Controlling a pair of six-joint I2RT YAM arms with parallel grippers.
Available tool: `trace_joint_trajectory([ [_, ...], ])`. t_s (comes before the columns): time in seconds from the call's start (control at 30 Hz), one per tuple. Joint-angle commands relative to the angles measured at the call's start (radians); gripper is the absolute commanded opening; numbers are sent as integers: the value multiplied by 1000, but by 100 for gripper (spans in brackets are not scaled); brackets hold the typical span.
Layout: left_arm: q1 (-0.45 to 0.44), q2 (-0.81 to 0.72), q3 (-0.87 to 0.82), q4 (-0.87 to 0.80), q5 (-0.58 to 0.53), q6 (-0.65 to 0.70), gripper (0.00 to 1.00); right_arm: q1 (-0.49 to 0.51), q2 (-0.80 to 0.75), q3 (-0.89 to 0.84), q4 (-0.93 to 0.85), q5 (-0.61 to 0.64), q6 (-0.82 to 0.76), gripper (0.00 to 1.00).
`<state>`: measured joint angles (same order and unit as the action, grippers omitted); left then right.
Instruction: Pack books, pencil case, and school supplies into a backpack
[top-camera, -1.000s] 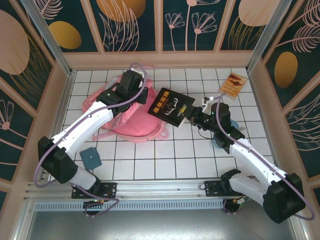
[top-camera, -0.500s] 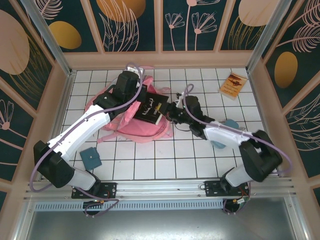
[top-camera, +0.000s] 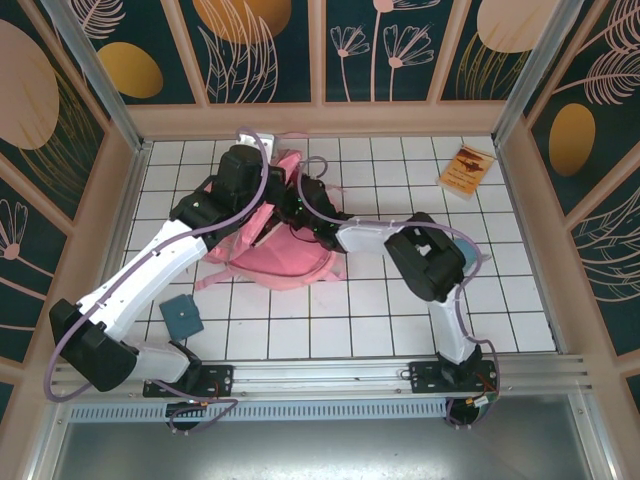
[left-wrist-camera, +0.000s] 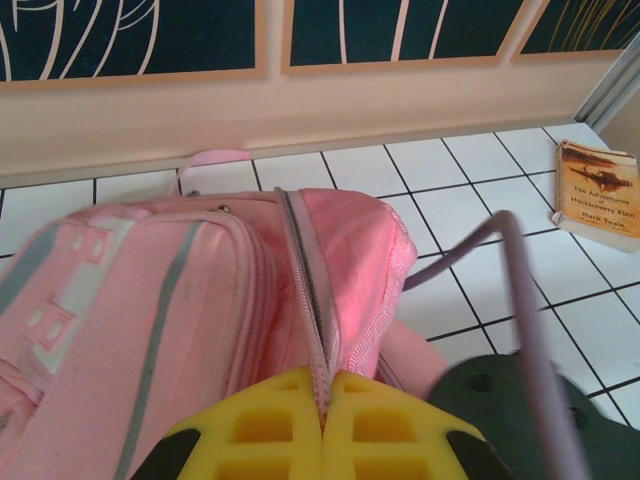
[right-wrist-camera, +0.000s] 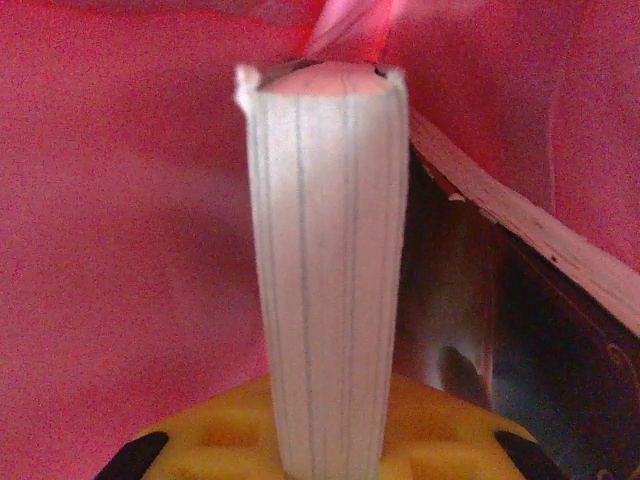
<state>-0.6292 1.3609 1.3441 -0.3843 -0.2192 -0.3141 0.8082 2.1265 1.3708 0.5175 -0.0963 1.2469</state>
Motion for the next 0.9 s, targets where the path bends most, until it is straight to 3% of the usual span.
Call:
trace_joint_trajectory([
  [0.0,-3,-62,15,185,-6,-21,0,22,42,108,28,71,64,8],
  [0.07,-3,-62,10,180,-16,-24,0,26,52,120,10,53,74,13],
  [0.23,-4,-67,-8,182,-43,-44,0,26,-10,65,-68,20,75,53],
  [0.3,-3,-62,-9,183,-50,-51,0,23,-58,12,-72,11,77,60],
  [0.5,-3,-34,7,177,-69,-64,0,6,-224,-168,-97,-23,100,63],
  [0.6,-3,-14,13,179,-71,-72,0,-4,-303,-273,-16,-96,152,62],
  [0.87,-4,0,-29,177,-76,-87,0,-20,-500,-418,-169,-110,49,57],
])
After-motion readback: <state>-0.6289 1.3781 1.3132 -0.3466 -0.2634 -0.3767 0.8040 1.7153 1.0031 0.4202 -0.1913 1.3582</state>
